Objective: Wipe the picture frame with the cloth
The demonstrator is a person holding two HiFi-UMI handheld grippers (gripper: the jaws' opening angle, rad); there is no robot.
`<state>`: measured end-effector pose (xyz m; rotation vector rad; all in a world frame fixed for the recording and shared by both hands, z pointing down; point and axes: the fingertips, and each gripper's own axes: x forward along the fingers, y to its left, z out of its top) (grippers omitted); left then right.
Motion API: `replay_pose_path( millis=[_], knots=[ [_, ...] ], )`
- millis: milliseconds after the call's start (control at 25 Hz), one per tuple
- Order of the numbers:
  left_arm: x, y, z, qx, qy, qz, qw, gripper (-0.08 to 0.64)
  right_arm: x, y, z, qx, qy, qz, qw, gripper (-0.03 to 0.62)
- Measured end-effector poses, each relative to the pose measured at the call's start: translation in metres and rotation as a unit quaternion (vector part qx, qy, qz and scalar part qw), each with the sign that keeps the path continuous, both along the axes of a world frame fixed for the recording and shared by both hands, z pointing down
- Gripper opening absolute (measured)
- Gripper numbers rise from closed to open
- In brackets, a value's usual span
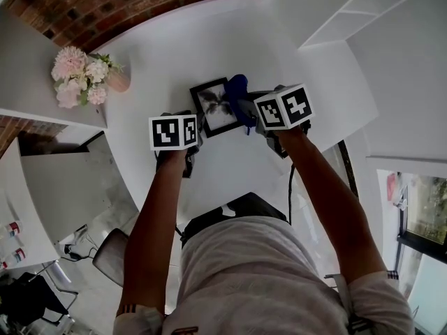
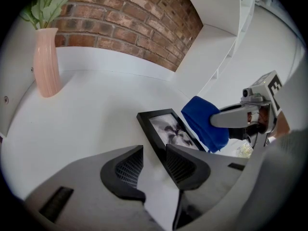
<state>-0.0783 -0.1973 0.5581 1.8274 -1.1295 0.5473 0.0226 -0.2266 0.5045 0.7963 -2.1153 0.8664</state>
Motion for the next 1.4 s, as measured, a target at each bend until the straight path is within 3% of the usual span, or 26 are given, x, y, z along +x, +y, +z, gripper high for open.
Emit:
replay_pose_path(
  millis=[200,400,640,1000,1200,1400],
  knots=[
    [0.000,0.000,0.000,0.000,0.002,0.000,1.0000,0.144,-0.039,0.033,-0.012,-0.033,-0.083,0.006,0.996,0.049],
    [0.001,0.001,0.000,-0.001,0.002,0.000,1.0000,0.144,-0.062,0.057,0.009,-0.069,-0.099,0.006,0.993,0.049],
    [0.000,0.001,0.000,0.000,0.001,-0.001,1.0000,0.144,-0.056,0.048,0.028,-0.062,-0.063,0.006,0.996,0.049],
    [0.001,0.001,0.000,0.001,-0.002,-0.001,1.0000,0.144,0.001,0.026,0.031,-0.025,-0.003,0.014,1.000,0.049],
    [0.001,0.000,0.000,0.000,-0.009,-0.001,1.0000,0.144,0.024,0.021,0.028,-0.019,0.002,0.024,1.000,0.049],
    [0.002,0.001,-0.002,0.001,-0.020,-0.003,0.9998,0.143,0.019,0.023,0.012,-0.007,-0.020,0.011,1.000,0.049]
  ],
)
